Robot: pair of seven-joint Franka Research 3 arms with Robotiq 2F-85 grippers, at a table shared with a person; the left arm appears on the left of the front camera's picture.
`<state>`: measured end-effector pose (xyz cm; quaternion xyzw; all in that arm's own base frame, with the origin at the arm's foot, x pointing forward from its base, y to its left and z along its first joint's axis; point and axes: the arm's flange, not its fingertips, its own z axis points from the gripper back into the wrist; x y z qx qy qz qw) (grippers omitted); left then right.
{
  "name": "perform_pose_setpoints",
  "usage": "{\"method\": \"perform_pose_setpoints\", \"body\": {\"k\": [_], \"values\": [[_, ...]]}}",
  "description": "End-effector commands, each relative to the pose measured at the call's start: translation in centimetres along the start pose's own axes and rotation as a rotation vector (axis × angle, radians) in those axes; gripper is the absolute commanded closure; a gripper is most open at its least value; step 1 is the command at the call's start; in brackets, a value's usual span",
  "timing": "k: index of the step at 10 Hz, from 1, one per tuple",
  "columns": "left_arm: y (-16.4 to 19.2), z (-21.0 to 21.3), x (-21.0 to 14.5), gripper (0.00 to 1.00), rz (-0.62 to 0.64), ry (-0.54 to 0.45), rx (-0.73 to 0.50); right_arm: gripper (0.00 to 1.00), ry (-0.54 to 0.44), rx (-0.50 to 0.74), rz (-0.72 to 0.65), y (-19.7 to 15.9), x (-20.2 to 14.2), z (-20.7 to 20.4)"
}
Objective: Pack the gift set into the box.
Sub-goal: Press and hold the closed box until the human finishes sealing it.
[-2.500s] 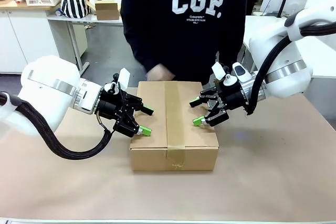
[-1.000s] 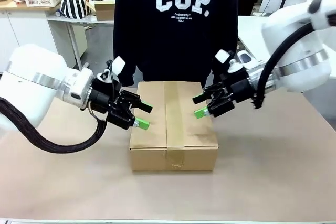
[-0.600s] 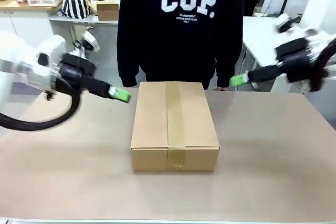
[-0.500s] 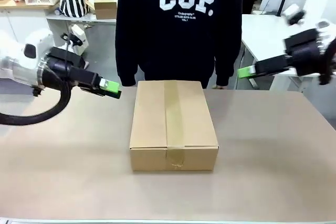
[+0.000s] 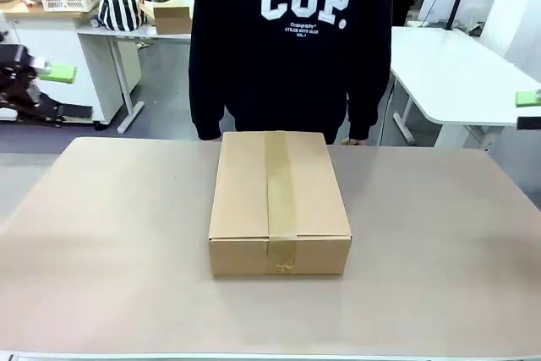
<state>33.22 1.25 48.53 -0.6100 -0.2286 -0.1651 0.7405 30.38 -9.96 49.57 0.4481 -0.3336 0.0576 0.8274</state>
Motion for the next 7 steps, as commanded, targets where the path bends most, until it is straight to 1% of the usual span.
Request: {"method": "perform_pose_setpoints", "body": {"k": [1, 7], "values": [[0.38, -4.03, 0.24, 0.00, -0.029, 0.065, 0.000, 0.00, 0.039, -0.057, 0.025, 2.64, 0.78, -2.71], [0.38, -4.03, 0.24, 0.00, -0.029, 0.065, 0.000, 0.00, 0.039, -0.057, 0.025, 2.64, 0.78, -2.71]]}}
